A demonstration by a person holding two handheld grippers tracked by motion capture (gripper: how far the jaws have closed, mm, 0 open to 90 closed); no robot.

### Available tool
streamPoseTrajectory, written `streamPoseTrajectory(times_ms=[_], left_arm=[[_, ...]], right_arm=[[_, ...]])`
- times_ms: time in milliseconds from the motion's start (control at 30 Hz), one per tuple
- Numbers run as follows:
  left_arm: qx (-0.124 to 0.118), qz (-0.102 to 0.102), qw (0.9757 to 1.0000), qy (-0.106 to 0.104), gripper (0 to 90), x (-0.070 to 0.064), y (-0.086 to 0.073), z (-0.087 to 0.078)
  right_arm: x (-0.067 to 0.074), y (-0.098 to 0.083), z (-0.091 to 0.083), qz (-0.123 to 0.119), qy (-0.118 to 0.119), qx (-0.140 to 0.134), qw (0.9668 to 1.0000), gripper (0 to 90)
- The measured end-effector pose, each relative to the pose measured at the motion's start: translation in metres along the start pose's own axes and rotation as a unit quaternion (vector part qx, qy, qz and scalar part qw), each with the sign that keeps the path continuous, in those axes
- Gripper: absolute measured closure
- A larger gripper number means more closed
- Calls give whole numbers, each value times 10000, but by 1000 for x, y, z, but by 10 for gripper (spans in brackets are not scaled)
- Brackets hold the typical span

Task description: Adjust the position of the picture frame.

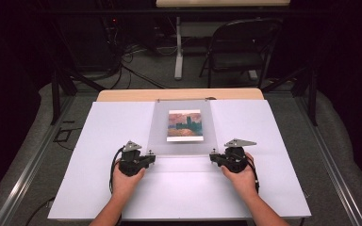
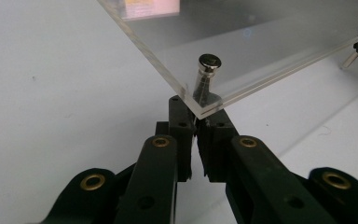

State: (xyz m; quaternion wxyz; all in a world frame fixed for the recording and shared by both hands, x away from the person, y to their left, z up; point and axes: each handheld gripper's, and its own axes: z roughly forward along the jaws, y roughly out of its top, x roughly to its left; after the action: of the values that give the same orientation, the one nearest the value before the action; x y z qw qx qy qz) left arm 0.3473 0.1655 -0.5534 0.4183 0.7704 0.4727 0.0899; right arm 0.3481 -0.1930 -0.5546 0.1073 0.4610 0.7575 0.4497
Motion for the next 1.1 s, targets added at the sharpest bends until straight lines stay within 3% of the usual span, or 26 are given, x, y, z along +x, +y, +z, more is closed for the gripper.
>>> streamPoseTrajectory(times_ms=[400, 533, 567, 633, 667, 700, 800, 967, 1100], left_arm=[[-51, -54, 10000, -25, 834, 1, -2, 0], [-112, -69, 9999, -42, 814, 0, -4, 0], [-180, -62, 9998, -105, 766, -1, -4, 0], [-211, -45, 9997, -101, 741, -2, -4, 0], [-227, -14, 9997, -107, 679, -2, -4, -1], [-269, 24, 9996, -74, 679, -4, -5, -1], [-341, 193, 9992, 31, 569, -10, -6, 0], [-353, 346, 9987, 103, 450, -13, -7, 4], [-342, 332, 9988, 53, 420, -14, -7, 2]], right_arm=[[0, -3, 1, -82, -44, 49, 9999, 844], [-2, -4, 1, 51, 20, -30, 10000, 817], [-2, -5, 0, 16, 1, -57, 10000, 758], [-3, -5, -1, -1, -36, -99, 9999, 730], [-4, -6, -2, 55, -11, -155, 9999, 665], [-4, -6, -2, 55, -11, -155, 9999, 665], [-4, -7, -4, 50, -54, -216, 9997, 542], [-3, -8, -8, -80, -153, -355, 9992, 443], [1, -8, -11, -156, -131, -277, 9994, 415]])
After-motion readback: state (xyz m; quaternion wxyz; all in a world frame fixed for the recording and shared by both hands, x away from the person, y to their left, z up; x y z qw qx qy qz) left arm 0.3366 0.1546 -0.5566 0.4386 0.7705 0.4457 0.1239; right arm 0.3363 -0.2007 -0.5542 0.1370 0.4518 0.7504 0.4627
